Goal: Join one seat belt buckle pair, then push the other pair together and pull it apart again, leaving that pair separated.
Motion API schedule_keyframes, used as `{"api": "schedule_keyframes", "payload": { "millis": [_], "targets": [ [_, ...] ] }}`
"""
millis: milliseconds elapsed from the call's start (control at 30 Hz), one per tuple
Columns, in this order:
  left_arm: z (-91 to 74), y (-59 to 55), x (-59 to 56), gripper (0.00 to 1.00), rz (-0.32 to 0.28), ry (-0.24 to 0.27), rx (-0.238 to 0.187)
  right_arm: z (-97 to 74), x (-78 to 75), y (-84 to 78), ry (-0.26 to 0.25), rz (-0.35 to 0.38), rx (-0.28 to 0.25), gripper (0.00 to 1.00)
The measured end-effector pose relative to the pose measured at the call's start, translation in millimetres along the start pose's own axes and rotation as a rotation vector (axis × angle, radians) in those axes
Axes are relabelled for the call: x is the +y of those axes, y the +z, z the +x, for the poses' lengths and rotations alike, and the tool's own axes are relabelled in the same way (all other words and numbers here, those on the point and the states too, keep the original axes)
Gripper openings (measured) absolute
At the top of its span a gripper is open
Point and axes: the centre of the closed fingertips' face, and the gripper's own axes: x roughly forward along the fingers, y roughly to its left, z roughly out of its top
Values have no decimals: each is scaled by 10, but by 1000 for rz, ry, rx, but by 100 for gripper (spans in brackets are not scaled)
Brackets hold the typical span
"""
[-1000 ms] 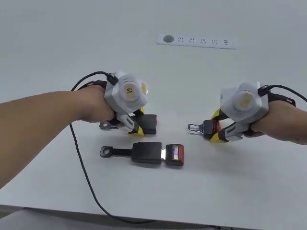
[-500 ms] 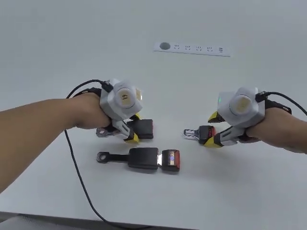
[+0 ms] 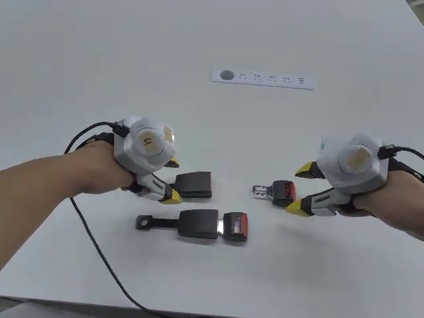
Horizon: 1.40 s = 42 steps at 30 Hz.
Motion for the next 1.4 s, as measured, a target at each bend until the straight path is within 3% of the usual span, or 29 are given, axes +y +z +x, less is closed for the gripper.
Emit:
{"api": "schedule_keyframes", "payload": {
  "millis": [67, 100, 167, 200, 367, 533, 667, 800, 867, 967, 1067, 1167, 1300, 1400],
  "targets": [
    [-64, -56, -43, 50, -14, 10, -7, -41, 58, -26, -11, 19, -8, 48],
    [-96, -113, -53, 50, -44, 21, -21, -57, 83, -31, -12, 32, -14, 48],
    [-187, -118, -95, 52, -102, 48, -65, -79, 108, -59, -25, 50, -22, 51],
    [-224, -138, -112, 53, -120, 57, -66, -100, 150, -52, -29, 52, -24, 52],
    [-418, -282, -132, 71, -184, 142, -84, -185, 303, 26, -50, 137, -76, 57],
    [-551, -424, -253, 80, -252, 167, -112, -202, 437, 44, -83, 162, -112, 72],
    [-639, -444, -406, 86, -300, 175, -128, -230, 530, 10, -111, 214, -145, 82],
    [-679, -578, -438, 90, -332, 188, -135, -284, 602, -41, -138, 251, -161, 91],
    [-732, -563, -495, 91, -354, 197, -140, -311, 621, -54, -149, 290, -180, 93],
    [-750, -639, -508, 94, -383, 203, -149, -344, 677, -54, -161, 314, -208, 99],
    [-781, -640, -576, 98, -395, 207, -148, -360, 676, -67, -172, 324, -219, 99],
    [-792, -684, -569, 100, -417, 218, -155, -380, 670, -53, -181, 348, -237, 99],
    [-813, -621, -639, 100, -435, 224, -174, -388, 717, -16, -180, 340, -243, 99],
    [-813, -638, -662, 100, -438, 225, -169, -368, 719, -15, -181, 345, -248, 99]
  ]
}}
